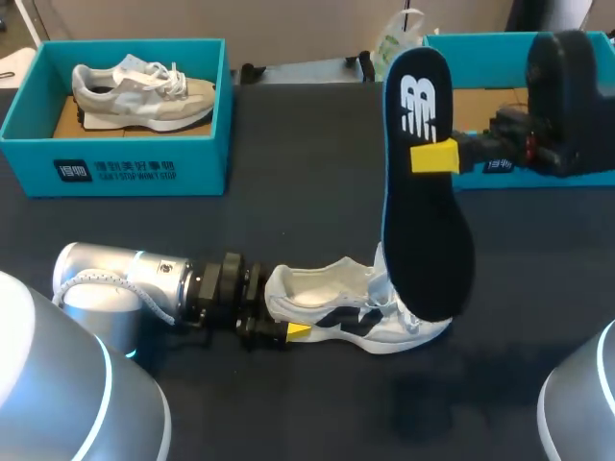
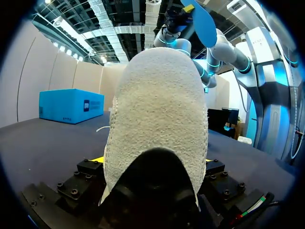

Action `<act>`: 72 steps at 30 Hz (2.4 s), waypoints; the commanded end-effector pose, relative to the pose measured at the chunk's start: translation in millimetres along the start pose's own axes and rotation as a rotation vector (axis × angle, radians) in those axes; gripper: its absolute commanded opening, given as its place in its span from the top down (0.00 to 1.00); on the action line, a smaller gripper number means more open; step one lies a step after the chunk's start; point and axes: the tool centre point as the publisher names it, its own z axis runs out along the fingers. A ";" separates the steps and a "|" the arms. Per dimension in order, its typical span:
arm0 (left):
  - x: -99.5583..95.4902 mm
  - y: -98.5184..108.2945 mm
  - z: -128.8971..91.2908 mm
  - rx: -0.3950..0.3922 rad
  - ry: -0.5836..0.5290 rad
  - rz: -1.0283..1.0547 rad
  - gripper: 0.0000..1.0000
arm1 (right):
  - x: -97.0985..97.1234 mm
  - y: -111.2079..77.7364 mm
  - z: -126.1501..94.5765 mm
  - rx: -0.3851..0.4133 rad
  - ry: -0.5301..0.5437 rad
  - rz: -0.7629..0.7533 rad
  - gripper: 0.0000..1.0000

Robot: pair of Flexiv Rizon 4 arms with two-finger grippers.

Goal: Take the shoe out of the shoebox, open the shoe tongue, remove and reinsert the insole, then place the shoe into the shoebox

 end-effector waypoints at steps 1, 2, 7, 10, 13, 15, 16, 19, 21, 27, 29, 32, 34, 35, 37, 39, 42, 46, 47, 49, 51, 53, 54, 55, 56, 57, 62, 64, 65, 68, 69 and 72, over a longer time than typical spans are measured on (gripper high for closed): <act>0.1 0.2 0.8 0.000 -0.002 0.000 1.00 | 12.4 -9.7 -1.1 -0.030 -0.049 0.007 1.00; 0.1 0.2 0.8 0.000 -0.002 0.000 1.00 | 14.3 -10.1 -1.1 -0.029 -0.053 0.008 1.00; 0.1 0.2 0.8 0.000 -0.002 0.000 1.00 | 19.6 -11.9 0.3 -0.042 -0.060 0.003 1.00; 0.1 0.2 0.8 0.000 -0.002 0.000 1.00 | 20.1 -12.4 1.0 -0.047 -0.060 0.001 1.00; 0.1 0.2 0.8 0.000 -0.002 0.000 1.00 | 20.1 -12.4 1.0 -0.047 -0.060 0.001 1.00; 0.1 0.2 0.8 0.000 -0.002 0.000 1.00 | 20.1 -12.4 1.0 -0.047 -0.060 0.001 1.00; 0.1 0.2 0.8 0.000 -0.002 0.000 1.00 | 20.1 -12.4 1.0 -0.047 -0.060 0.001 1.00; 0.1 0.2 0.8 0.000 -0.002 0.000 1.00 | 20.1 -12.4 1.0 -0.047 -0.060 0.001 1.00; -0.2 -0.8 0.2 0.002 -0.003 0.000 1.00 | 20.1 -12.4 1.0 -0.047 -0.060 0.001 1.00; 0.1 -4.9 -6.2 0.000 0.012 0.015 0.00 | 20.1 -12.4 1.0 -0.047 -0.060 0.001 1.00; 0.0 -5.6 -7.8 0.003 0.012 0.018 0.00 | 20.1 -12.4 1.0 -0.047 -0.060 0.001 1.00; -0.1 -6.0 -10.1 0.001 0.016 0.019 0.00 | 20.1 -12.4 1.0 -0.047 -0.060 0.001 1.00; 0.4 -6.4 -12.4 -0.002 0.017 0.021 0.00 | 20.1 -12.4 1.0 -0.047 -0.060 0.001 1.00; 0.3 -6.9 -13.8 -0.003 0.016 0.022 0.00 | 20.1 -12.4 1.0 -0.047 -0.060 0.001 1.00; -0.1 -7.8 -16.6 -0.003 0.013 0.025 0.00 | 20.1 -12.4 1.0 -0.047 -0.060 0.001 1.00; -0.1 -9.3 -19.7 -0.004 0.011 0.027 0.00 | 20.1 -12.4 1.0 -0.047 -0.060 0.001 1.00; 2.0 -12.6 -26.0 -0.011 0.018 0.036 0.00 | 20.1 -12.4 1.0 -0.047 -0.060 0.001 1.00; 4.1 -14.9 -34.1 -0.029 0.023 0.042 0.00 | 16.1 -10.7 0.8 -0.042 -0.059 0.002 1.00; 4.5 -15.7 -36.3 -0.033 0.024 0.039 0.00 | 14.4 -9.7 0.4 -0.041 -0.056 0.001 1.00; 5.7 -17.6 -41.3 -0.044 0.023 0.044 0.00 | 10.4 -7.6 -0.8 -0.038 -0.054 -0.002 1.00; 7.2 -20.3 -46.6 -0.056 0.022 0.049 0.00 | 7.2 -5.3 -2.0 -0.036 -0.050 -0.007 1.00; 8.3 -22.9 -51.3 -0.061 0.022 0.052 0.00 | 4.0 -3.4 -3.5 -0.035 -0.046 -0.009 1.00; 8.7 -24.1 -53.5 -0.067 0.023 0.054 0.00 | 2.4 -2.6 -4.4 -0.035 -0.046 -0.010 1.00; 9.3 -25.1 -55.4 -0.071 0.023 0.057 0.00 | 0.6 -1.8 -5.5 -0.036 -0.044 -0.010 1.00; 9.8 -26.2 -57.5 -0.076 0.027 0.054 0.00 | -0.8 -1.2 -6.3 -0.036 -0.043 -0.009 1.00; 10.1 -26.9 -59.4 -0.086 0.031 0.059 0.00 | -2.2 -0.7 -7.1 -0.038 -0.040 -0.010 1.00; 10.1 -28.7 -67.1 -0.101 0.031 0.075 0.00 | -8.4 0.7 -10.3 -0.043 -0.031 -0.007 1.00; 9.6 -29.1 -69.4 -0.105 0.031 0.073 0.00 | -9.8 1.5 -11.3 -0.045 -0.030 -0.006 1.00; 9.7 -29.5 -70.6 -0.106 0.031 0.074 0.00 | -10.1 2.0 -11.7 -0.046 -0.030 -0.005 1.00; 10.5 -32.0 -74.7 -0.117 0.034 0.078 0.00 | -11.3 4.0 -13.1 -0.048 -0.033 -0.001 1.00; 11.1 -33.3 -76.5 -0.123 0.035 0.084 0.00 | -12.0 4.5 -13.7 -0.048 -0.035 0.001 1.00; 12.0 -37.9 -83.5 -0.133 0.043 0.086 0.00 | -14.6 5.8 -14.9 -0.049 -0.039 0.008 1.00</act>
